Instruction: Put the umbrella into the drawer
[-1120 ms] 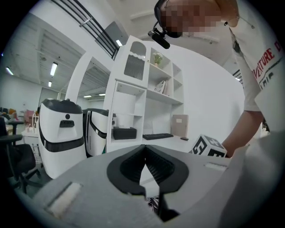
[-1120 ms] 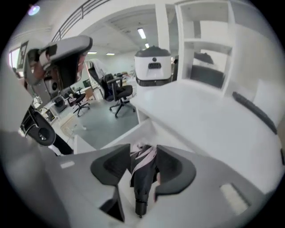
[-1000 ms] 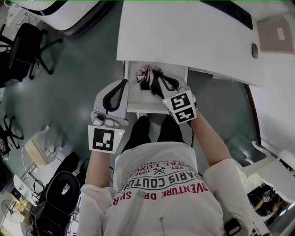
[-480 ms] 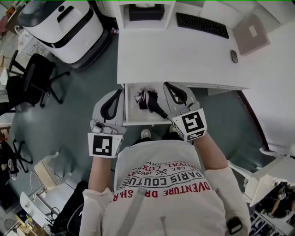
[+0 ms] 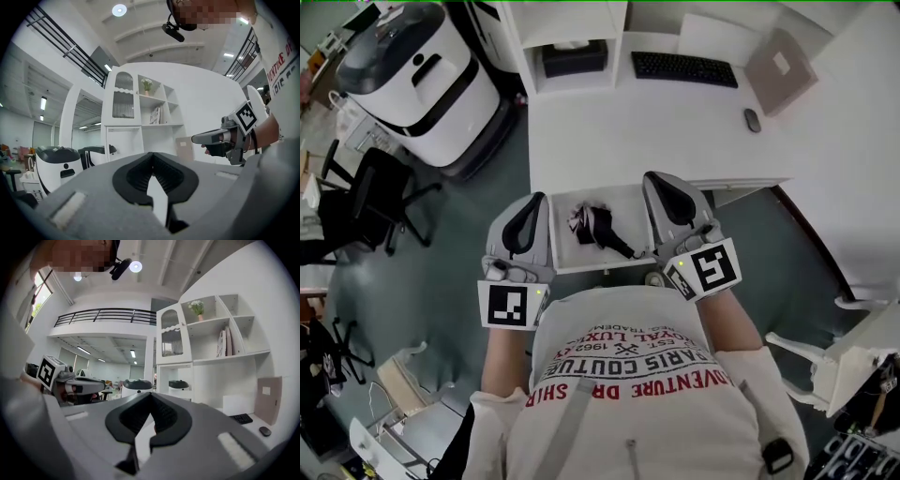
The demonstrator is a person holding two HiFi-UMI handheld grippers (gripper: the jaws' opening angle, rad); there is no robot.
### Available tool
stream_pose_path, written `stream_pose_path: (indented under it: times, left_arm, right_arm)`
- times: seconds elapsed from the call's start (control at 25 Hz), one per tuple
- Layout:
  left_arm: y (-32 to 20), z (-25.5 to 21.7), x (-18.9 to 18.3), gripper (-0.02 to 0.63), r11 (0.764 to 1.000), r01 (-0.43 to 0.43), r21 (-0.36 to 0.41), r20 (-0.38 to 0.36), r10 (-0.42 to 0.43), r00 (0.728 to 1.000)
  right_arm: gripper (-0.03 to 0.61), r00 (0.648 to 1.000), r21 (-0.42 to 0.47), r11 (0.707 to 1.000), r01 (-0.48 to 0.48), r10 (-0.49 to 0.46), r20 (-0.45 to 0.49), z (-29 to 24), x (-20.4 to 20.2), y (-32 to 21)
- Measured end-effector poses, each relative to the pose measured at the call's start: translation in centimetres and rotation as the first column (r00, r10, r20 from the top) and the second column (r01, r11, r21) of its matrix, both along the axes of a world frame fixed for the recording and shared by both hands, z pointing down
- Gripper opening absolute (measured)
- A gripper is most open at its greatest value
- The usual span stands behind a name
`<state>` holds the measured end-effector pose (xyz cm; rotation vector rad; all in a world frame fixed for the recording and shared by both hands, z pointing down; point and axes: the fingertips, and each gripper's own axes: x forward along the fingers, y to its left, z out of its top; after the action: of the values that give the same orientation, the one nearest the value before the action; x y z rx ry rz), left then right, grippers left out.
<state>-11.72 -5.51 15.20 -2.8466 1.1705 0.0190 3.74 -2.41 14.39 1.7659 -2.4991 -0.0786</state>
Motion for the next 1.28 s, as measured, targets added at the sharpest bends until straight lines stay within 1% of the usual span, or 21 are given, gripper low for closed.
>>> stream_pose_path:
  times: [0.12,0.28,0.6,0.84,1.28]
  left_arm:
    - [0.3,-0.4,0.4,0.006,1.000,-0.004,0.011,0.005,0.004,1.000]
    - [0.4,-0.4,0.4,0.006,1.000,-0.003,0.005,0.005,0.003,1.000]
    - [0.5,-0.2,-0.5,0.006,0.999,0.023,-0.025,-0.001,-0.023,1.000]
    - [0.3,0.0,-0.8,0.006,0.999,0.038,-0.032,0.004,-0.038,0.999]
    - [0.1,0.0,-0.5,0.006,0.998,0.043,-0.036,0.000,-0.043,0.999]
  right_arm:
    - [-0.002,1.000,0.007,1.000,-0.004,0.004,-0.010,0.0,0.1,0.2]
    - [-0.002,1.000,0.008,1.000,0.002,-0.002,-0.018,0.4,-0.4,0.4]
    - [-0.003,1.000,-0.013,1.000,0.002,-0.002,0.013,0.8,-0.7,1.0]
    - [-0.002,1.000,-0.012,1.000,0.012,-0.012,0.013,1.2,-1.0,1.1]
    - [-0.002,1.000,-0.025,1.000,-0.005,0.005,0.021,1.6,-0.5,0.6]
